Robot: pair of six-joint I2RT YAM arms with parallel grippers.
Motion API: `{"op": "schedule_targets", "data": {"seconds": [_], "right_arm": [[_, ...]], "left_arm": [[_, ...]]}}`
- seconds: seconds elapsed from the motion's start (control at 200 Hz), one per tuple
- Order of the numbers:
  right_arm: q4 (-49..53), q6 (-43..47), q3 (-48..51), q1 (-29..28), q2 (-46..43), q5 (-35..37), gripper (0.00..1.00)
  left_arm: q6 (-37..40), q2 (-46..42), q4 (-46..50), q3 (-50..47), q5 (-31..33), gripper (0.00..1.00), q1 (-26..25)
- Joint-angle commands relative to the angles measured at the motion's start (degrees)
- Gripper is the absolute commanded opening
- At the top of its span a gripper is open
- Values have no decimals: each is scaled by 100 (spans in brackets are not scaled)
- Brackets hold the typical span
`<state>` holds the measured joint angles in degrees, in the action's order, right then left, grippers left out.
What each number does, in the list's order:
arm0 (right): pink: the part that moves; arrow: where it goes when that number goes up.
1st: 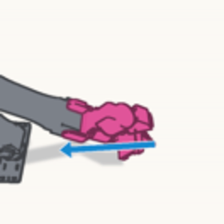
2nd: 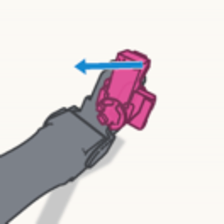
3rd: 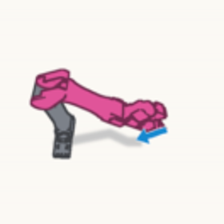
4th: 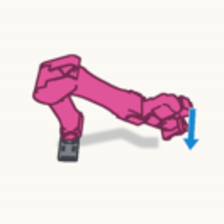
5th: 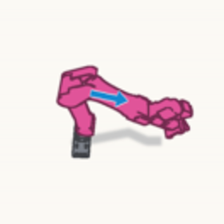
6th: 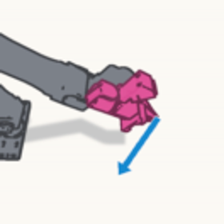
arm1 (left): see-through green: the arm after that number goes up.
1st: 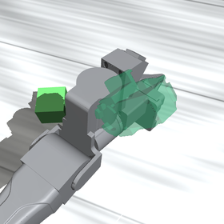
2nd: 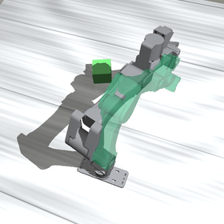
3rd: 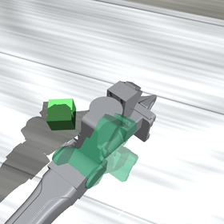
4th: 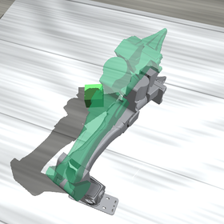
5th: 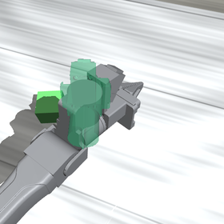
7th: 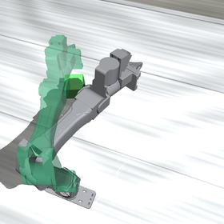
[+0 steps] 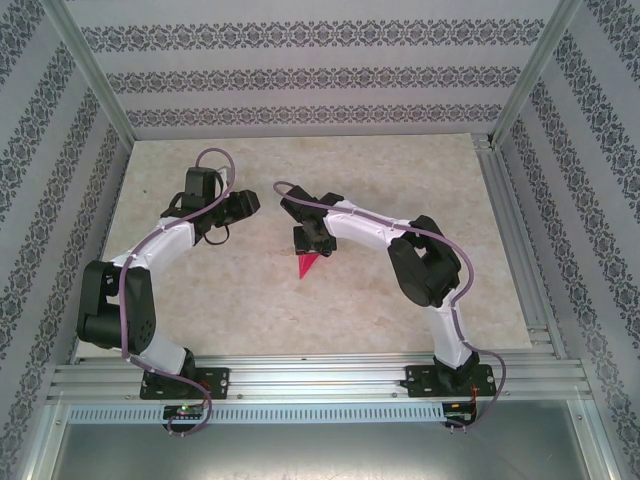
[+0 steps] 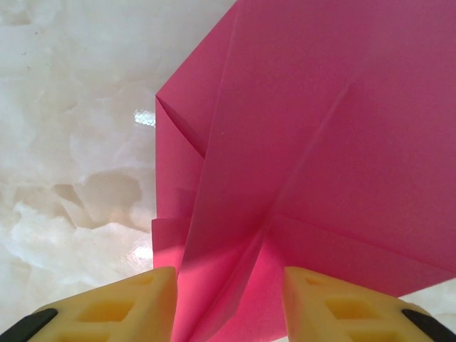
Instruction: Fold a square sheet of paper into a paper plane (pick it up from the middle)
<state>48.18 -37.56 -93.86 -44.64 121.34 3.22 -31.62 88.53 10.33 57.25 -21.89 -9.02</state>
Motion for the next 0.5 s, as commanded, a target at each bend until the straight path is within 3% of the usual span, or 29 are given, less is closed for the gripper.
{"op": "schedule_targets", "data": {"seconds": [0.0, 0.155, 0.495], "right_arm": [[138, -62, -198, -62, 159, 162, 43], [-46, -180, -264, -62, 225, -67, 46], [318, -244, -805, -80, 676, 258, 49]], "left_arm": [[72, -113, -30, -59, 23, 49, 23], [57, -108, -45, -83, 11, 49, 23], [66, -30, -80, -68, -92, 49, 23]]}}
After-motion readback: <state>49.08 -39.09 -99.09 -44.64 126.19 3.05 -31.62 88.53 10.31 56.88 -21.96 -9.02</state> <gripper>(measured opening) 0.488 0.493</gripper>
